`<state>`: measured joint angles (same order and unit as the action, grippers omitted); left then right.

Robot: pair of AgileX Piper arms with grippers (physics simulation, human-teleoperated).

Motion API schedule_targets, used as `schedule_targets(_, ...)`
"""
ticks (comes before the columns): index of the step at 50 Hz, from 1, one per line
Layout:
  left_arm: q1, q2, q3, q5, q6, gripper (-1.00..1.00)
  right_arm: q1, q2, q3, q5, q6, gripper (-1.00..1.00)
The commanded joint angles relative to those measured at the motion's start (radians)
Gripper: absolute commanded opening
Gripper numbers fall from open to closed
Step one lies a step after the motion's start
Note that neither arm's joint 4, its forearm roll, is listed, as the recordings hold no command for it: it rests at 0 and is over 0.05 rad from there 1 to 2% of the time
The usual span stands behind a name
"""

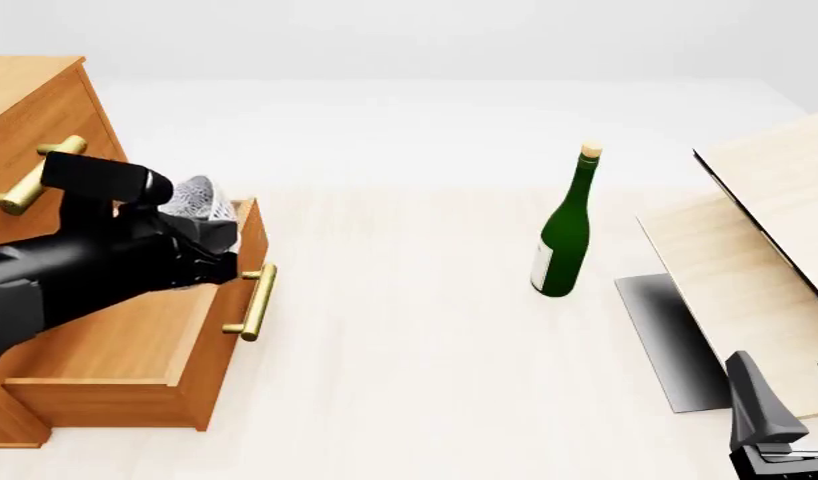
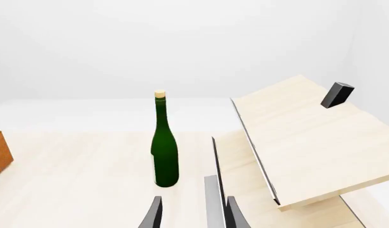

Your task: Put the bowl in the bottom drawer of the cabinet.

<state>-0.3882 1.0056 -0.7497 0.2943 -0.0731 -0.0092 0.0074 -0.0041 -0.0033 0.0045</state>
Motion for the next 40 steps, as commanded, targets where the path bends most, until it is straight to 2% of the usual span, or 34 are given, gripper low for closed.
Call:
schedule_targets(1, 0.039, -0.052, 0.038, -0.004, -0.009, -1.0, 0.0, 0.0, 0.0, 0.0, 0.0, 1.0)
schedule_targets(4, 0.052, -0.071, -0.004, 0.057, -0.009, -1.0, 0.0, 0.0, 0.0, 0.0, 0.0, 1.0)
schedule_targets(6, 0.067, -0.082, 0.026, 0.032, -0.01, -1.0, 0.0, 0.0, 0.0, 0.0, 0.0, 1.0)
schedule_targets(8, 0.079, -0.091, 0.001, 0.068, -0.01, -1.0, 0.0, 0.0, 0.0, 0.0, 0.0, 1.0)
schedule_targets(9, 0.093, -0.097, 0.041, 0.03, -0.005, -1.0, 0.0, 0.0, 0.0, 0.0, 0.0, 1.0)
schedule_targets(12, 0.096, -0.088, 0.072, -0.003, -0.011, -1.0, 0.0, 0.0, 0.0, 0.0, 0.0, 1.0)
schedule_targets(23, 0.123, -0.068, 0.103, -0.035, -0.009, -1.0, 0.0, 0.0, 0.0, 0.0, 0.0, 1.0)
schedule_targets(25, 0.131, -0.084, 0.058, 0.029, -0.009, -1.0, 0.0, 0.0, 0.0, 0.0, 0.0, 1.0)
schedule_targets(27, 0.136, -0.078, 0.082, 0.003, -0.007, -1.0, 0.0, 0.0, 0.0, 0.0, 0.0, 1.0)
schedule_targets(31, 0.154, -0.08, 0.056, 0.026, 0.0, -1.0, 0.0, 0.0, 0.0, 0.0, 0.0, 1.0)
schedule_targets(33, 0.156, -0.072, 0.105, -0.03, 0.0, -1.0, 0.0, 0.0, 0.0, 0.0, 0.0, 1.0)
schedule_targets(35, 0.16, -0.067, 0.115, -0.043, 0.001, -1.0, 0.0, 0.0, 0.0, 0.0, 0.0, 1.0)
schedule_targets(36, 0.164, -0.071, 0.084, -0.009, 0.003, -1.0, 0.0, 0.0, 0.0, 0.0, 0.0, 1.0)
schedule_targets(40, 0.178, -0.053, 0.128, -0.068, 0.007, -1.0, 0.0, 0.0, 0.0, 0.0, 0.0, 1.0)
